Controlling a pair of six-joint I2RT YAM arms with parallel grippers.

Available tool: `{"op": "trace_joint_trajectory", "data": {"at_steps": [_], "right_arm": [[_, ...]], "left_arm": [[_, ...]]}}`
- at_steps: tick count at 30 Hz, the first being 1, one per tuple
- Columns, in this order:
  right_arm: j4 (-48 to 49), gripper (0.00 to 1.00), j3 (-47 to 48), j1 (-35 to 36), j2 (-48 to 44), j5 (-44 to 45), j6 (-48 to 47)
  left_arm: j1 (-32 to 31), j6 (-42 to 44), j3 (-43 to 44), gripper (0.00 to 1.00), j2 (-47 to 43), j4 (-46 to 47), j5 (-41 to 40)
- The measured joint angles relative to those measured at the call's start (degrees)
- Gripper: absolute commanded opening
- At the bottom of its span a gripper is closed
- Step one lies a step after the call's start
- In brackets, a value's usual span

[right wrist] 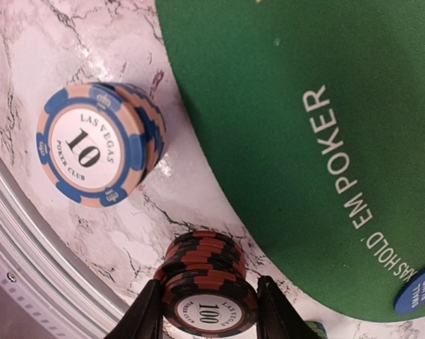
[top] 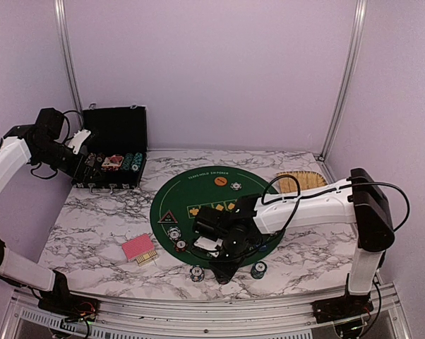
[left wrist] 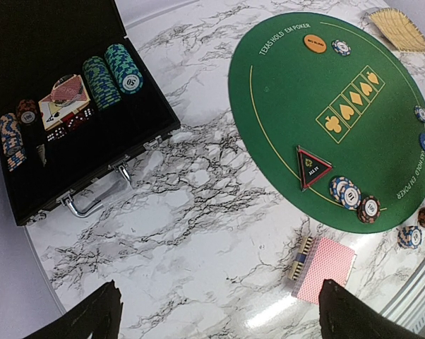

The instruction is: Distribute texas hold em gaming equipment

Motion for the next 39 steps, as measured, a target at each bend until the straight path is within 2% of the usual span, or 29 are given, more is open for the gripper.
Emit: {"op": "trace_joint_trajectory", "data": {"at_steps": [6, 16, 24, 30, 39], "right_arm": [[-1.62, 0.16, 3.41, -3.74, -0.35, 0.66, -0.33], [-2.32, 0.15, 14.91, -16.92, 1.55, 6.73, -3.04], [-1.53, 0.14, 31.52, -29.16, 14.12, 10.4, -5.18], [-0.96, 0.14, 43.74, -35.3, 24.61, 11.87, -6.25], [-0.87, 0.13, 45.27, -40.98, 29.66, 11.65, -7.41]], "left_arm": [[0.0, 0.0, 0.0, 0.99, 0.0, -0.02, 0.0], [0.0, 0.0, 0.0, 0.99, 0.0, -0.09, -0.02], [0.0, 0.02, 0.0, 0.99, 0.0, -0.13, -0.02], [0.0, 0.09, 0.0, 0.99, 0.0, -0.22, -0.15], [0.0, 0.44, 0.0, 0.99, 0.02, -0.28, -1.07]]}}
